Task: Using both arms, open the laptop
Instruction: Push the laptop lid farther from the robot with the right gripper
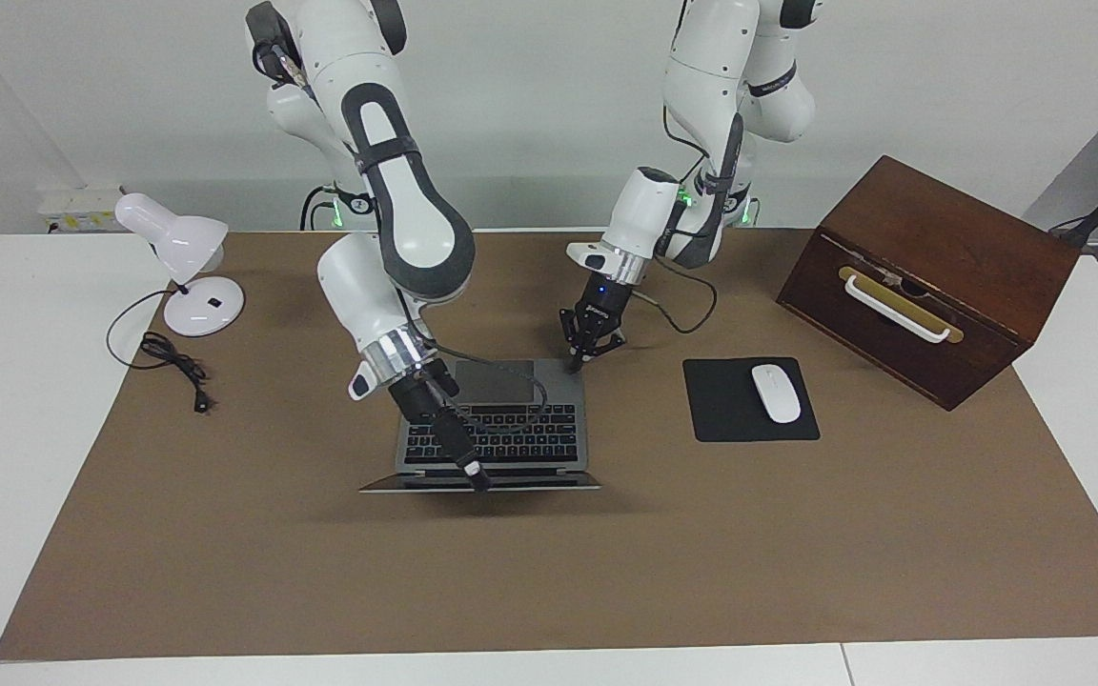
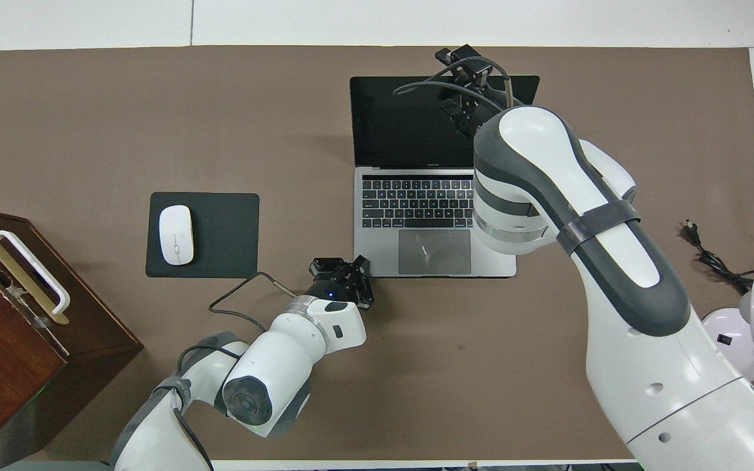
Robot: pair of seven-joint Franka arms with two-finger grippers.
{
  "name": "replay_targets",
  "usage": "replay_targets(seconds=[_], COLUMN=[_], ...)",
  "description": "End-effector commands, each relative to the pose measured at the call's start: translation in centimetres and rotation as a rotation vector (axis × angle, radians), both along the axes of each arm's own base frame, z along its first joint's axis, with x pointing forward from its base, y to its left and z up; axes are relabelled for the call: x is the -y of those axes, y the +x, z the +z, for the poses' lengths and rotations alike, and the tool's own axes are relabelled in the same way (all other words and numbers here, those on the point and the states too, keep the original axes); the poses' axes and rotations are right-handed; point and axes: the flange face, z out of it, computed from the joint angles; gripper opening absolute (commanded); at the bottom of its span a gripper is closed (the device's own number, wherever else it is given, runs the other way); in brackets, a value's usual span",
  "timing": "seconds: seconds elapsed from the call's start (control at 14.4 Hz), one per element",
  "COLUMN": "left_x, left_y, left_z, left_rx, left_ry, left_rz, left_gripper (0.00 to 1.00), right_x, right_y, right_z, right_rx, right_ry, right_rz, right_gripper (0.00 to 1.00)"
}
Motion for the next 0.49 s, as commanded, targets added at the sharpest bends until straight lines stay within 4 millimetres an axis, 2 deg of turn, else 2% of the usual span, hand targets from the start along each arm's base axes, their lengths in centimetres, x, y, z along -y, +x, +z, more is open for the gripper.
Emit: replay_targets(seconds=[0.0, 0.21, 0.42], left_x=[0.5, 0.6, 0.5], left_y=[0.1, 0.1, 0.3], left_z=[-0.4, -0.2, 0.3], left_rx=[-0.001, 0.0, -0.008], left_ry=[-0.01, -0.016, -0.04], left_rz=[0.016, 0.019, 0.052], left_gripper=[0.0, 0.0, 0.0], right_x=[-3.6, -6.4, -7.8], right_y=[-1.5, -3.6, -4.0], right_z=[1.8, 5.5, 6.7], right_rx=[0.035, 0.084, 0.12], right_ry=[-0.041, -0.03, -0.051], right_rz=[-0.019, -0.003, 0.038], right_gripper=[1.0, 1.0, 1.0])
